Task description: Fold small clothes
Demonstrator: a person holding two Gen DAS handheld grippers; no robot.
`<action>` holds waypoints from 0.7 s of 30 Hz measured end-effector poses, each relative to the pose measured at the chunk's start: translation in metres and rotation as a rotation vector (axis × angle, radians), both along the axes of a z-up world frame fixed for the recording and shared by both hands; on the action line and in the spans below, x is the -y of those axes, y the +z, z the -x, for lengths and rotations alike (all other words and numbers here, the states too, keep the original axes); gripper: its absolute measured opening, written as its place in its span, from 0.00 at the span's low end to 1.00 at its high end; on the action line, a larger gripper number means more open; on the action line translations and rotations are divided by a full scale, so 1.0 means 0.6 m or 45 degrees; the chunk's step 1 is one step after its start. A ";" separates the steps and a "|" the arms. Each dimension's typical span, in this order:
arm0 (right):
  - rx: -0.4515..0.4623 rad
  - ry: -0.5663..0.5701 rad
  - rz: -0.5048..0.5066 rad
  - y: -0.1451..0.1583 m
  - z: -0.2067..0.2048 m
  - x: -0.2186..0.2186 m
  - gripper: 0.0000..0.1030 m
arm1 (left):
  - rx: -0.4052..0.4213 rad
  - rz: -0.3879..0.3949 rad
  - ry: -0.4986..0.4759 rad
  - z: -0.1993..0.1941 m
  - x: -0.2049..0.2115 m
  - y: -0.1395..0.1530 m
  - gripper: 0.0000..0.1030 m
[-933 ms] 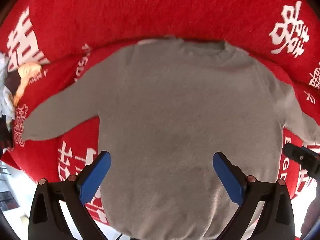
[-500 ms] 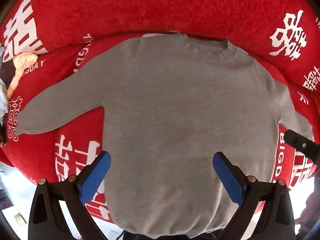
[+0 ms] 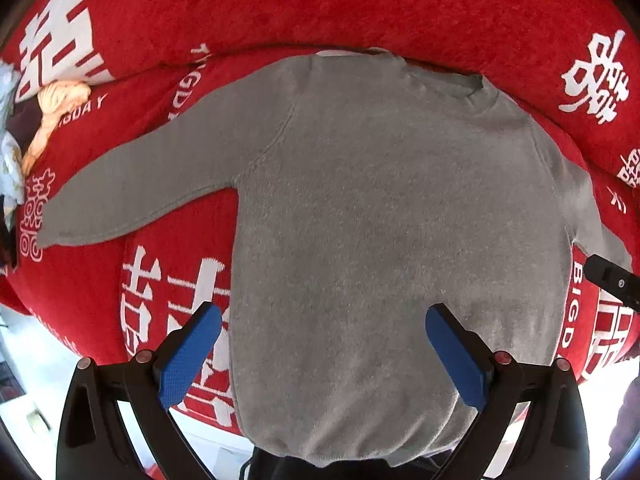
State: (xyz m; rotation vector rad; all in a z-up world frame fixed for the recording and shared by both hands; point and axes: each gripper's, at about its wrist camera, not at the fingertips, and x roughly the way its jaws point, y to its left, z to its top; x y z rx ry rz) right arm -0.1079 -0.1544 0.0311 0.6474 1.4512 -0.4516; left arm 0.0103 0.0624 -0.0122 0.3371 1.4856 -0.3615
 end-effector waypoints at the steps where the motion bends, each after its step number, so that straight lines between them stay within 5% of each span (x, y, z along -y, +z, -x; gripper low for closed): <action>1: -0.002 0.000 0.002 0.001 -0.001 -0.001 1.00 | 0.003 -0.004 0.004 0.000 -0.001 0.000 1.00; 21: -0.034 0.004 0.008 0.001 0.002 -0.014 1.00 | 0.011 -0.053 -0.006 -0.007 -0.010 0.002 1.00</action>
